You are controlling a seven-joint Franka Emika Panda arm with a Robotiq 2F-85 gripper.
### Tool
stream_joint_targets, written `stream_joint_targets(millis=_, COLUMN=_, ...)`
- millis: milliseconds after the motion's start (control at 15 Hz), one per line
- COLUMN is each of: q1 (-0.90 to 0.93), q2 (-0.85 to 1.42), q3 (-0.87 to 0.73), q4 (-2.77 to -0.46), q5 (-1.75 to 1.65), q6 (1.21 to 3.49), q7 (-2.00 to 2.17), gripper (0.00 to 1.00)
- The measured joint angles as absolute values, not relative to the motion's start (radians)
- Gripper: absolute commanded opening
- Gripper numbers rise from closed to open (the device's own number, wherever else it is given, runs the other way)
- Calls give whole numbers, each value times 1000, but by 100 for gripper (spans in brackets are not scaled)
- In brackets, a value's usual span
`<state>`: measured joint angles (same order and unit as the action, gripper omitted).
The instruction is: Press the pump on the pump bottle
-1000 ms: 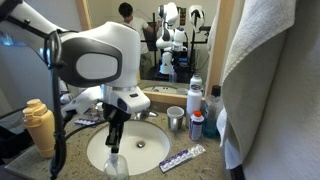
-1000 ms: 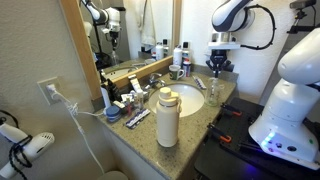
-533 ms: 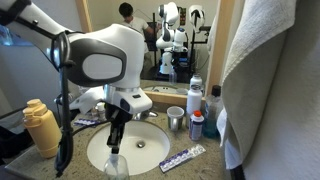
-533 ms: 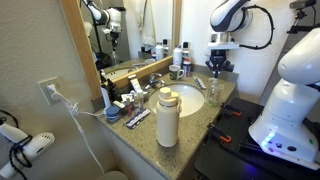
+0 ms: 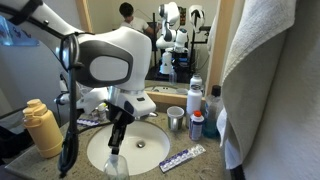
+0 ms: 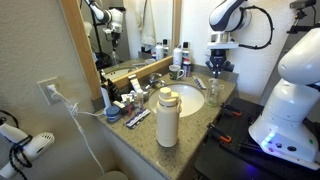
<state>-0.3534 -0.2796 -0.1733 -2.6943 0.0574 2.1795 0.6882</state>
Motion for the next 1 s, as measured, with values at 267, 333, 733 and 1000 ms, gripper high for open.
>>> stream_joint_targets(millis=267, q1=-352, q2=-278, q3=-176, q4=-2693, q5=60, q6=2178, q7=688, gripper=0)
stream_joint_targets(millis=333, q1=-352, q2=-279, q3=-176, q4=-2693, q5=60, q6=2178, q7=688, gripper=0)
stream_joint_targets(millis=733, q1=-347, q2=-282, q3=-174, q4=-2695, q5=51, q6=2178, q7=689, gripper=0)
stream_joint_targets(millis=1000, q1=-346, q2=-288, q3=-167, q4=-2696, q5=36, q6=2178, q7=694, gripper=0)
